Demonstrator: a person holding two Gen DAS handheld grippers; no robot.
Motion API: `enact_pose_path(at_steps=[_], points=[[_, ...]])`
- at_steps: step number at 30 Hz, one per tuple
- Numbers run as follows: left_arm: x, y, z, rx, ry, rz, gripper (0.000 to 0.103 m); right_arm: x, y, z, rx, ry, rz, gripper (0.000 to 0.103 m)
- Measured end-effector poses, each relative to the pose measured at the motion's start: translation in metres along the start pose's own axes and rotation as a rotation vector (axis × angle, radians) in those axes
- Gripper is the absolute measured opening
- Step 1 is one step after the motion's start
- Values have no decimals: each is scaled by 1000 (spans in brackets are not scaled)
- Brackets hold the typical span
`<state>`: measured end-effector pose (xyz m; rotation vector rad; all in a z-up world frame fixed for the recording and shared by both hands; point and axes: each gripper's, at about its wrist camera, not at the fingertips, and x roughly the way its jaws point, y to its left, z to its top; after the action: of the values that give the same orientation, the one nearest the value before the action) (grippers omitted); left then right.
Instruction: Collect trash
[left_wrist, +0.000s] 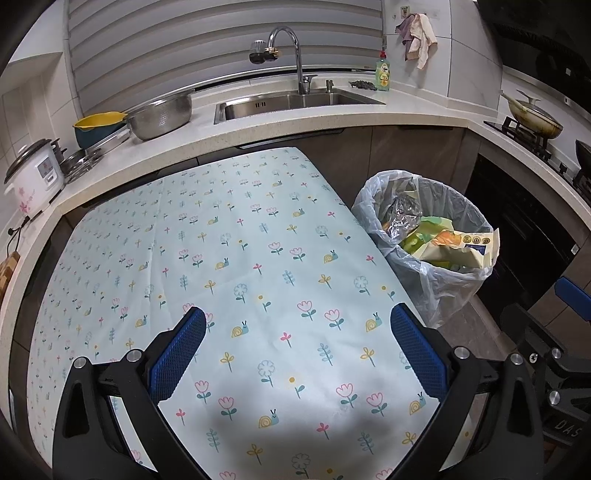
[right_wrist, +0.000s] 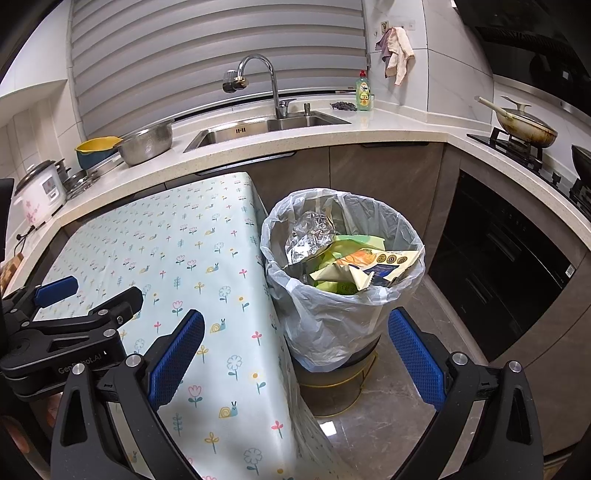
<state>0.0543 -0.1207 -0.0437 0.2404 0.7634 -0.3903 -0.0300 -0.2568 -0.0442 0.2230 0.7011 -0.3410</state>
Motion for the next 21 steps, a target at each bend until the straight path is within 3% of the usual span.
enact_pose_path(at_steps=[21], points=[[1,-5,-2,12,-10,26,96,3,-3,-1,3,2,0,96]])
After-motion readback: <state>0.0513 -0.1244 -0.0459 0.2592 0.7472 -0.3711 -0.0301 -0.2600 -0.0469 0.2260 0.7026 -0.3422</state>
